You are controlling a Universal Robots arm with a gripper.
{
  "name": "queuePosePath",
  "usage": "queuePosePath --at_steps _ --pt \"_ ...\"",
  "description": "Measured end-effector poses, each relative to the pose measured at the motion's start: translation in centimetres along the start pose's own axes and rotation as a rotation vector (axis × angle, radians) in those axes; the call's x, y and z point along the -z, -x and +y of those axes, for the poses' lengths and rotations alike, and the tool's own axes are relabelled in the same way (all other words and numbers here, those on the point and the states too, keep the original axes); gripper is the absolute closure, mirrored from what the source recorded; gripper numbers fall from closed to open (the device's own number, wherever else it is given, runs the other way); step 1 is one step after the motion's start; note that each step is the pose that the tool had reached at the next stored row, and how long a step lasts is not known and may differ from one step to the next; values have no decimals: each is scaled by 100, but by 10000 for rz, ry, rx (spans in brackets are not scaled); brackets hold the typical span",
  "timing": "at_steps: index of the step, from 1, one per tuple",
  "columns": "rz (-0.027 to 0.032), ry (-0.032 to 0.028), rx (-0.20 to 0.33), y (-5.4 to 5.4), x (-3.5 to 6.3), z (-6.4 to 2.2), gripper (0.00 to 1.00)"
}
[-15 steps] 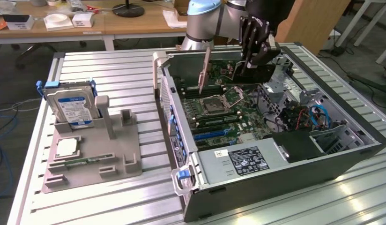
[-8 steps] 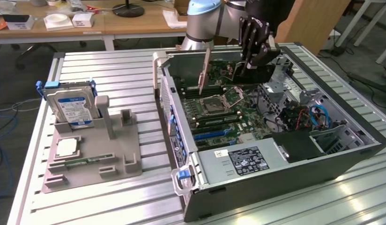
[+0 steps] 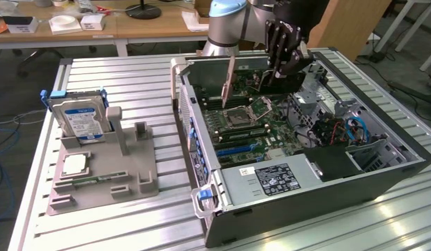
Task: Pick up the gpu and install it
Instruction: 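Insert the gpu into the slot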
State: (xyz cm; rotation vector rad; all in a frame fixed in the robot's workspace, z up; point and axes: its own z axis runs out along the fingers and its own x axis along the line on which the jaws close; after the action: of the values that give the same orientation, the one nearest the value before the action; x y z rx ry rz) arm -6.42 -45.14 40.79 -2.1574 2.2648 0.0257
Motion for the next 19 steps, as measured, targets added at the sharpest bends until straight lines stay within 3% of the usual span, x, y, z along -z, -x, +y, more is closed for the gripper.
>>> queuePosePath --at_steps 4,13,19 --pt "-2 5 127 -1 -16 0 73" --pt "-2 9 158 -3 -158 7 73" --pt "1 18 493 -3 -226 28 73"
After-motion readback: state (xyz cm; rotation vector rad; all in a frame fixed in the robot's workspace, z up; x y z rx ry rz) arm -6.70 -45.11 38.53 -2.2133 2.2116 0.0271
